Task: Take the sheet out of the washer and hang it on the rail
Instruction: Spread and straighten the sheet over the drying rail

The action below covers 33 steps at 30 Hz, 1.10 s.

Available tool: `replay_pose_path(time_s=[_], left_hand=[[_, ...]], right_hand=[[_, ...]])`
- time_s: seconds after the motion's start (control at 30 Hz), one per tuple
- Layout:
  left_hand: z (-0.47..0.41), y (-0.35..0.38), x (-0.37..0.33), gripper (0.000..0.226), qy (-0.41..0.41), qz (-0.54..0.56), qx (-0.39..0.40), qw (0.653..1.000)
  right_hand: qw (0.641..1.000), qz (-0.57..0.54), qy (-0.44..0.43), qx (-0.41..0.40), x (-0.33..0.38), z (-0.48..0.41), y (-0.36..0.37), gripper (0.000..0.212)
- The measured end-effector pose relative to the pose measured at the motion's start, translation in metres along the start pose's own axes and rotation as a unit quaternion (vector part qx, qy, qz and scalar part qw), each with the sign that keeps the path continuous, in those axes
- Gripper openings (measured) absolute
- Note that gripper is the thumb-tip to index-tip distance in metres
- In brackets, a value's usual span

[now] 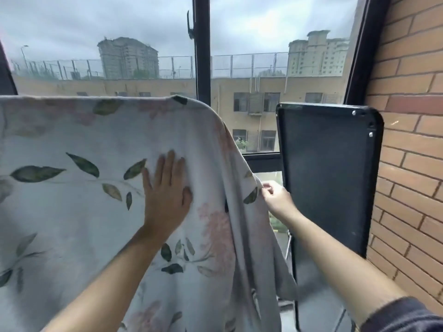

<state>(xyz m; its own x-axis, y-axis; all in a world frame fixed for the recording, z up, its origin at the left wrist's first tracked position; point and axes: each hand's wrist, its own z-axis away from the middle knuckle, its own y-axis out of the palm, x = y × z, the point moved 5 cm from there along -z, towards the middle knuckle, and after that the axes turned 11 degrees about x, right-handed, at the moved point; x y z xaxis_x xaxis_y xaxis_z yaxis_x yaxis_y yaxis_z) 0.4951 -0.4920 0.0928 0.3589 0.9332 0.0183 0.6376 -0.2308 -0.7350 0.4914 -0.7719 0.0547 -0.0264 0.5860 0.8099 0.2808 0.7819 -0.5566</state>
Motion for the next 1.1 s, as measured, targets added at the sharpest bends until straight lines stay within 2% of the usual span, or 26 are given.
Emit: replay_pose_path(time_s=[0.1, 0.2, 0.4, 0.53, 0.67, 0.8, 0.9, 1.03, 1.1], left_hand=[[0.065, 0.05, -0.006, 0.065, -0.022, 0.074, 0.089, 0.993], [0.116, 0.082, -0.014, 0.066, -0.052, 0.158, 0.158, 0.973], [0.208, 0.111, -0.018, 0.053, -0.146, 0.315, 0.259, 0.901], [0.253, 0.11, -0.013, 0.026, -0.208, 0.421, 0.25, 0.846], [0.291, 0.094, 0.007, 0.028, -0.339, 0.493, 0.25, 0.761], [0.319, 0.076, 0.03, 0.033, -0.41, 0.52, 0.236, 0.712], [0.332, 0.055, 0.058, 0.029, -0.442, 0.533, 0.219, 0.688], [0.346, 0.011, 0.104, 0.015, -0.428, 0.549, 0.185, 0.694], [0.362, -0.015, 0.132, 0.018, -0.43, 0.551, 0.166, 0.696]], right_hand=[[0.993, -0.11, 0.041, 0.022, -0.033, 0.033, 0.042, 0.031], [0.975, -0.206, 0.073, 0.046, -0.055, 0.069, 0.081, 0.029], [0.926, -0.333, 0.15, 0.097, -0.08, 0.145, 0.154, 0.02], [0.895, -0.378, 0.21, 0.107, -0.084, 0.178, 0.176, 0.02], [0.861, -0.426, 0.253, 0.113, -0.078, 0.205, 0.195, 0.021], [0.855, -0.428, 0.25, 0.154, -0.057, 0.222, 0.22, 0.021], [0.858, -0.414, 0.238, 0.187, -0.029, 0.235, 0.244, 0.022], [0.854, -0.41, 0.232, 0.221, 0.015, 0.257, 0.288, 0.023], [0.846, -0.422, 0.224, 0.239, 0.041, 0.273, 0.313, 0.023]])
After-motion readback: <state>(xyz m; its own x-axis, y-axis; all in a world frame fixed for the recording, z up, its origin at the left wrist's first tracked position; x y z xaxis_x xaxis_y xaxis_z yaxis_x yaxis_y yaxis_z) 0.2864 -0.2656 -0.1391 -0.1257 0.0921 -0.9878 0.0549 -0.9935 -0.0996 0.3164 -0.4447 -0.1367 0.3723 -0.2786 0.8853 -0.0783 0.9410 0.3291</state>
